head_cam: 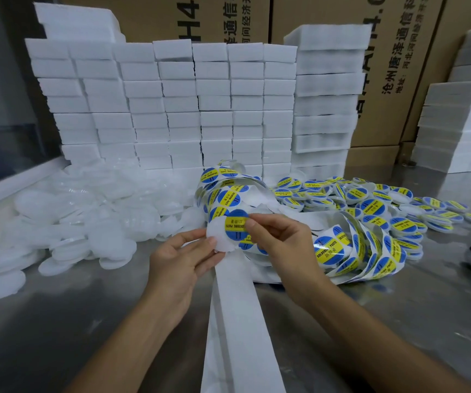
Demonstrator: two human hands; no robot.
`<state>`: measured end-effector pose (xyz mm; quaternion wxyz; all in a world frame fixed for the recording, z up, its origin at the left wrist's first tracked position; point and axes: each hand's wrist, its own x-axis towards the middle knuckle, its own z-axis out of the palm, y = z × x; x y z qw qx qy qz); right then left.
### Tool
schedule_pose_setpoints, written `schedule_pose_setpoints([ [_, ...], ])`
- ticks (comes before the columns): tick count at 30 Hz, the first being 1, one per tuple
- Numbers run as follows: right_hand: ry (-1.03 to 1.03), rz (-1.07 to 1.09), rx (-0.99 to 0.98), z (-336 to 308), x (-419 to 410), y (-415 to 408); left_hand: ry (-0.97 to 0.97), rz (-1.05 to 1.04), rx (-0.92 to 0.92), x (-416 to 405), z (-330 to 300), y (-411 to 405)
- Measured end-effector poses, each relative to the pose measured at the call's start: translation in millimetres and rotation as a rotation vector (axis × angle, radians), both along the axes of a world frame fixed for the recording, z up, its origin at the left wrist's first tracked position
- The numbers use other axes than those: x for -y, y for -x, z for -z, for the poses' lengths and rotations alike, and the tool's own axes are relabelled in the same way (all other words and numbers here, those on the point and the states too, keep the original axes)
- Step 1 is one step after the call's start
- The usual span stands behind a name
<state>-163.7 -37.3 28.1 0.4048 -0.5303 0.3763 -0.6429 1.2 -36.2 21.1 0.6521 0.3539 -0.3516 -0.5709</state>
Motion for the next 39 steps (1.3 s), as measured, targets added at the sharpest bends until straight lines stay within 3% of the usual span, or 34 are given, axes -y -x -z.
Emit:
schedule_pose_setpoints([
  [26,-0.055,-0.015,-0.002,1.9,-1.3,-5.5,0.055,0.008,0.069,-7.3,-5.5,2.1],
  [30,-0.051,0.008,-0.021,1.4,-2.2,-5.4,0.104,-0.041,0.143,-9.5,-6.3,3.4],
  [35,-0.079,0.062,-0.098,0.5,-1.9,-2.0,0.231,-0.165,0.407,-9.8,-5.3,6.2],
  [39,-0.067,0.114,-0.198,1.0,-1.5,-0.1,0.307,-0.175,0.51,-9.2,-3.8,7.7],
])
